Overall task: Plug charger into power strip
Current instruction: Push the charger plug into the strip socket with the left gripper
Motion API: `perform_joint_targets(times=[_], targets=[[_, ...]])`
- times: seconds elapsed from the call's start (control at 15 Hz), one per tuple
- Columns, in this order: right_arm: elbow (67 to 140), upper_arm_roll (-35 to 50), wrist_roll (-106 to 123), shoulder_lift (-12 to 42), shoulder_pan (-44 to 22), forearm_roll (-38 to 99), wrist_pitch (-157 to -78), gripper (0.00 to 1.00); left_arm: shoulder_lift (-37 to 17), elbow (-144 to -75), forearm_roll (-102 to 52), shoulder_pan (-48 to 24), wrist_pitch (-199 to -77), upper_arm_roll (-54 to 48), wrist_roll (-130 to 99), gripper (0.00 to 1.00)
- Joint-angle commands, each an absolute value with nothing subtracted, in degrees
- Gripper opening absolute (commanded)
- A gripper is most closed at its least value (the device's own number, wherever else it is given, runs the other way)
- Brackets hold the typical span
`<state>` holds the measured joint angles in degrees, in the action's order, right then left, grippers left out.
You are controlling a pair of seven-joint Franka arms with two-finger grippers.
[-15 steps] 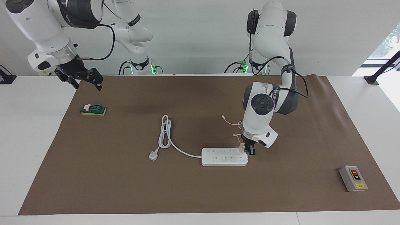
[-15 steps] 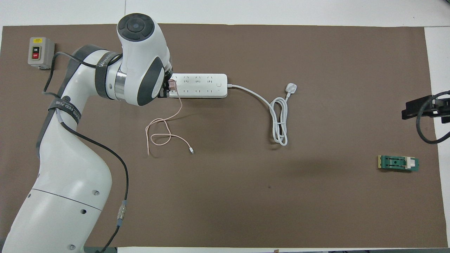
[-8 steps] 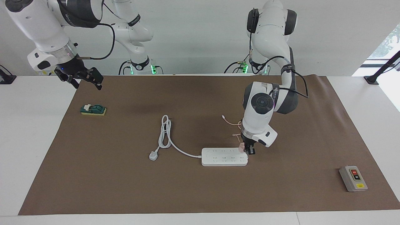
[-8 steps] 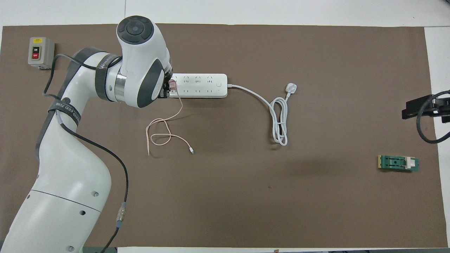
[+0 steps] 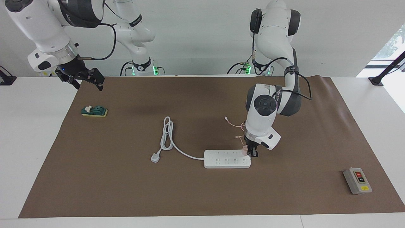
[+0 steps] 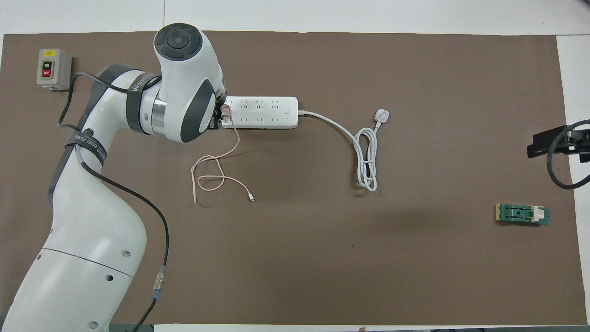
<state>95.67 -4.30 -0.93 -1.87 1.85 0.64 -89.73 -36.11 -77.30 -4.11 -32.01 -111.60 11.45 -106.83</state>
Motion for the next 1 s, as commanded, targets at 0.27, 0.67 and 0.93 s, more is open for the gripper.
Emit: perform_joint_targets(times=[0.27,0.67,0.93], targets=[[95.19,-3.96,0.09,-2.72,2.11,-0.09,-88.51,1.0,-33.14,-81.83,-3.16,-32.96,-113.2,12.04,-106.08,0.0],[95.27,-3.96,0.09,-2.72,2.11,-0.09,-88.51,1.0,-33.13,-82.0,-3.16,-33.05,-113.64,11.78,-106.0,0.0],[95.27,-3.96,0.09,-2.72,2.11,-0.09,-88.51,1.0,-33.13,-82.09,-3.16,-33.4,-114.26,11.69,-105.56,0.0]])
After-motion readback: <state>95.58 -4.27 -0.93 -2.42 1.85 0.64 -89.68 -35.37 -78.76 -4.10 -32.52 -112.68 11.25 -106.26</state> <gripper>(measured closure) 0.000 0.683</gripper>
